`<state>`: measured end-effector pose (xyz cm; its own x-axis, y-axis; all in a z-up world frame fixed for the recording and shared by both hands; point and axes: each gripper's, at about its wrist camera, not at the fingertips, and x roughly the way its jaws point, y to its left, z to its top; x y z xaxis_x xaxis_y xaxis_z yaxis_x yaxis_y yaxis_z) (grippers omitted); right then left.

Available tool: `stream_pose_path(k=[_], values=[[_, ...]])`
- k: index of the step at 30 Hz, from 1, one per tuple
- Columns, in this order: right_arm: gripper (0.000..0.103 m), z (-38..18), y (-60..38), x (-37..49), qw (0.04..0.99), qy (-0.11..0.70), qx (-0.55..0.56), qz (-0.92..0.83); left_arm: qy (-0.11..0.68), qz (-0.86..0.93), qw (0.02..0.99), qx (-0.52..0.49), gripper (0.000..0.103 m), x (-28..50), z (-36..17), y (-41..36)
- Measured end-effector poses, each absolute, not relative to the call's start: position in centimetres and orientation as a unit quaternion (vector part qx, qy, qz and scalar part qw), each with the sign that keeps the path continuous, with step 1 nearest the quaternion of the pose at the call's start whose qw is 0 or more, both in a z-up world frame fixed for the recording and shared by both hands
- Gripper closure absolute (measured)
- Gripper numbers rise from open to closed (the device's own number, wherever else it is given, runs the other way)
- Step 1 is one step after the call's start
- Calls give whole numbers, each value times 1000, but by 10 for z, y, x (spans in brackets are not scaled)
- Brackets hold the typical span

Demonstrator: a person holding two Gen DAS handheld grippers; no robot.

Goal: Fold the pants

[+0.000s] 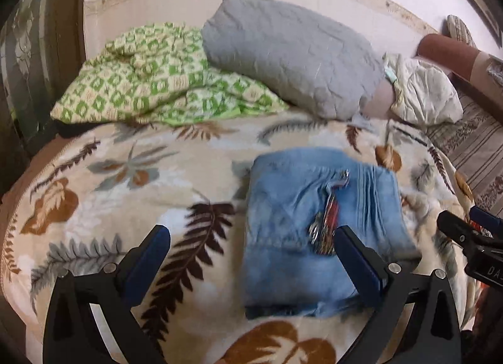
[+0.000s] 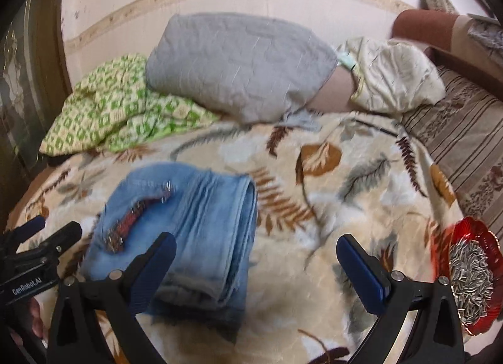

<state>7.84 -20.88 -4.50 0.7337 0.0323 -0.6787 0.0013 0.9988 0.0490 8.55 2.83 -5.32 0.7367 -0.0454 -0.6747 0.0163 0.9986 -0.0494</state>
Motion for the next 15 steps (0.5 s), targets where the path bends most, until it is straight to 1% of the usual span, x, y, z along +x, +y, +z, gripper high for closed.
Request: stream_pose_path(k=[5, 10, 12, 15], values=[[0, -66, -200, 85, 918, 395, 8, 25, 386, -24, 922, -5, 0, 90, -66, 25], [0, -100, -199, 97, 893, 449, -14, 23, 447, -39, 893, 33, 0, 100, -100, 10], [0, -112, -199, 98, 887, 461, -19, 28, 469, -52, 882, 19, 0, 102, -111, 11], [0, -115, -202, 97, 889, 457, -22, 32, 478, -60, 876, -2, 0, 102, -115, 14]])
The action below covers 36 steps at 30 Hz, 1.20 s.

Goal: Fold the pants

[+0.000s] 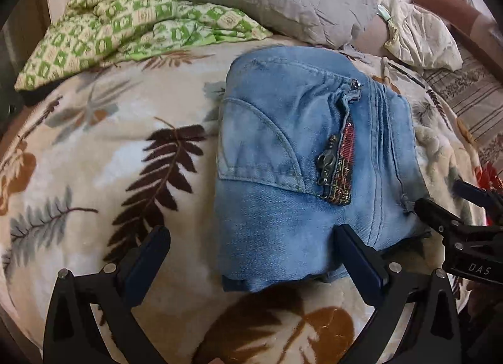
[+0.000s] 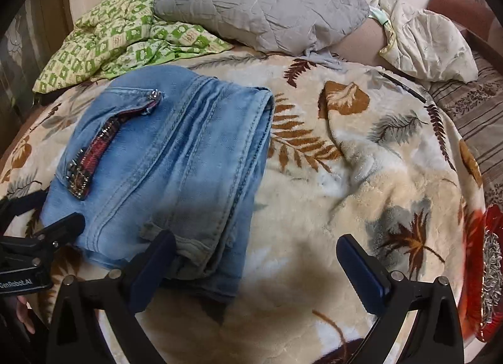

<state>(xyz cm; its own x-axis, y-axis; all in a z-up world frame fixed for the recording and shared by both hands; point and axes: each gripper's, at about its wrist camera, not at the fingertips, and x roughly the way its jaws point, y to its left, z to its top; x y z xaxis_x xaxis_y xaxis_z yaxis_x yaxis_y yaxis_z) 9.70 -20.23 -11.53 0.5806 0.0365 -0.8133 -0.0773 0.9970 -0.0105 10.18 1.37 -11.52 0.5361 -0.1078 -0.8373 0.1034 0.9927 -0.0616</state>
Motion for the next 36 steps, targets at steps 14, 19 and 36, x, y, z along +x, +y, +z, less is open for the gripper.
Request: stream_pose_path(k=[14, 19, 36], values=[[0, -72, -234, 108, 870, 433, 144, 189, 441, -170, 877, -86, 0, 172, -54, 43], [0, -99, -233, 122, 847, 461, 187, 188, 494, -183, 837, -149, 0, 231, -86, 54], [0, -120, -236, 130, 857, 487, 116, 122, 505, -175, 836, -122, 0, 246, -109, 55]])
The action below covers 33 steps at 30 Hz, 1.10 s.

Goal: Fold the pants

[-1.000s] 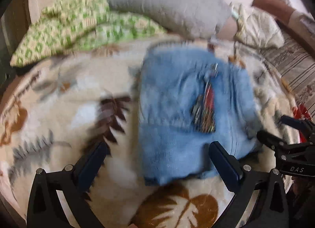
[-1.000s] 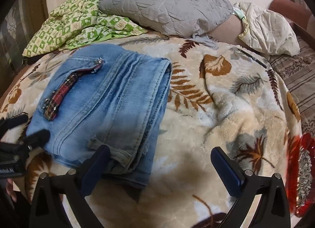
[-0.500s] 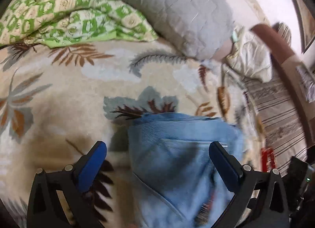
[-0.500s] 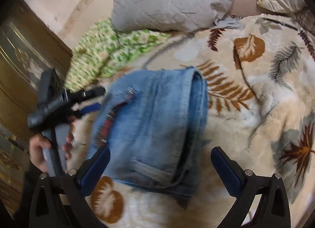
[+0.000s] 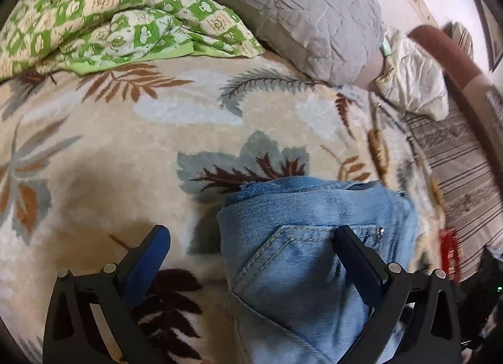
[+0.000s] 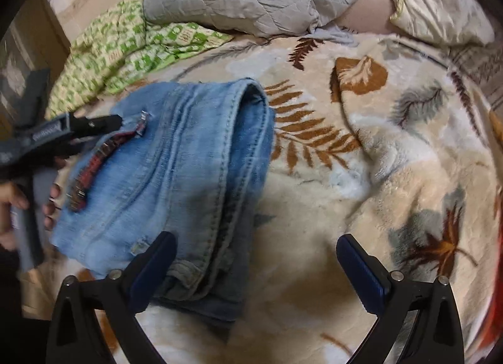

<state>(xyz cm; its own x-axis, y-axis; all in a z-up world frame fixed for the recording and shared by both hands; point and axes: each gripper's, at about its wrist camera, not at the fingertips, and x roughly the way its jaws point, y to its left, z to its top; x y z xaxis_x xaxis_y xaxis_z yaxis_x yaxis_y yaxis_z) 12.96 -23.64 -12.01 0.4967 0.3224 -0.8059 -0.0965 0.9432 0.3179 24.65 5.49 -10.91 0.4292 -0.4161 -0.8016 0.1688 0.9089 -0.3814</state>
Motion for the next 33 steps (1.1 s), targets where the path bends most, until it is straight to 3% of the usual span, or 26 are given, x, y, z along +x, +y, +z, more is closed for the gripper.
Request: stream_pose_path(k=[4, 11, 14, 17, 21, 24, 29, 33], values=[[0, -109, -235, 130, 839, 471, 188, 199, 497, -216, 824, -163, 0, 246, -99, 56], [4, -159, -244, 152, 737, 551, 325, 217, 547, -215, 783, -203, 0, 253, -121, 55], [8, -160, -242, 150, 734, 549, 326, 230, 545, -227, 777, -219, 12, 254, -116, 57], [16, -160, -236, 150, 740, 547, 314, 235, 555, -223, 770, -222, 17, 257, -120, 58], [42, -161, -236, 155, 747, 544, 297, 240, 558, -234, 762, -231, 29, 257, -122, 65], [55, -157, -235, 157, 756, 534, 285, 250, 552, -244, 764, -229, 39, 254, -121, 68], [66, -145, -242, 153, 763, 512, 298, 260, 542, -247, 769, -232, 45, 249, -110, 67], [68, -133, -255, 141, 763, 498, 310, 271, 544, -252, 760, -250, 46, 238, -93, 64]])
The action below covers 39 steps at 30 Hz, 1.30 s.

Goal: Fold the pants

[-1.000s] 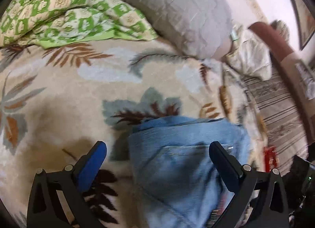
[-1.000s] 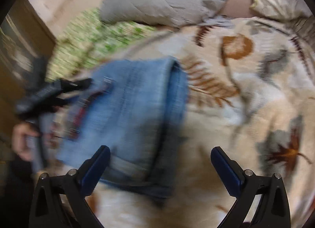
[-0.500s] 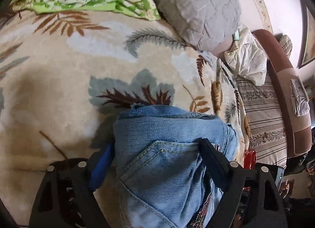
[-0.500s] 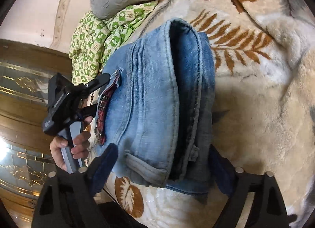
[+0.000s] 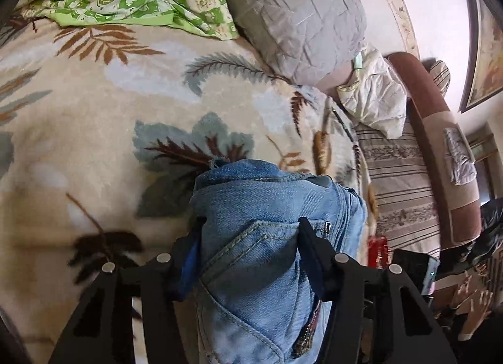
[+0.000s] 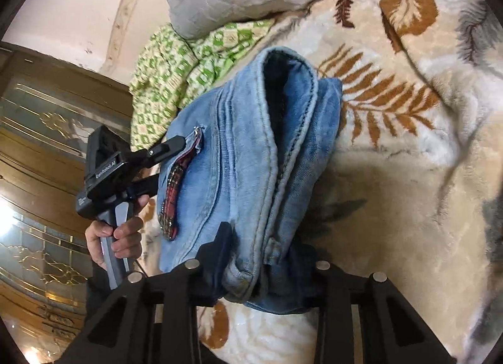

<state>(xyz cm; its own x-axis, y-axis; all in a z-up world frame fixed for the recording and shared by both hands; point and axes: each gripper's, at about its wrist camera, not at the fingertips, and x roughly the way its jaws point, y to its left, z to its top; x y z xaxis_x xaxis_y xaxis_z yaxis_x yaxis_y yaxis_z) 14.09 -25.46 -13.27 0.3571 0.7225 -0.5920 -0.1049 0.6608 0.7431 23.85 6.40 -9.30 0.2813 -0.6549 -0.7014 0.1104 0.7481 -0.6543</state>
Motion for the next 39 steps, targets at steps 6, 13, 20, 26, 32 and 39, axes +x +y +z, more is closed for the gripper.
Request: stream_pose_path(k=[6, 13, 20, 26, 32, 39], values=[[68, -131, -277, 123, 763, 498, 315, 266, 559, -248, 753, -243, 45, 225, -89, 41], [67, -153, -266, 131, 762, 527, 292, 239, 577, -224, 752, -226, 44, 232, -125, 37], [6, -138, -286, 125, 776, 520, 303, 189, 559, -199, 773, -225, 0, 223, -118, 48], [5, -99, -306, 140, 813, 460, 311, 174, 513, -179, 804, -244, 0, 193, -84, 72], [5, -89, -286, 180, 824, 435, 297, 209, 515, -182, 813, -201, 0, 152, -85, 52], [5, -117, -254, 211, 844, 491, 173, 128, 525, -175, 829, -80, 0, 131, -104, 19]])
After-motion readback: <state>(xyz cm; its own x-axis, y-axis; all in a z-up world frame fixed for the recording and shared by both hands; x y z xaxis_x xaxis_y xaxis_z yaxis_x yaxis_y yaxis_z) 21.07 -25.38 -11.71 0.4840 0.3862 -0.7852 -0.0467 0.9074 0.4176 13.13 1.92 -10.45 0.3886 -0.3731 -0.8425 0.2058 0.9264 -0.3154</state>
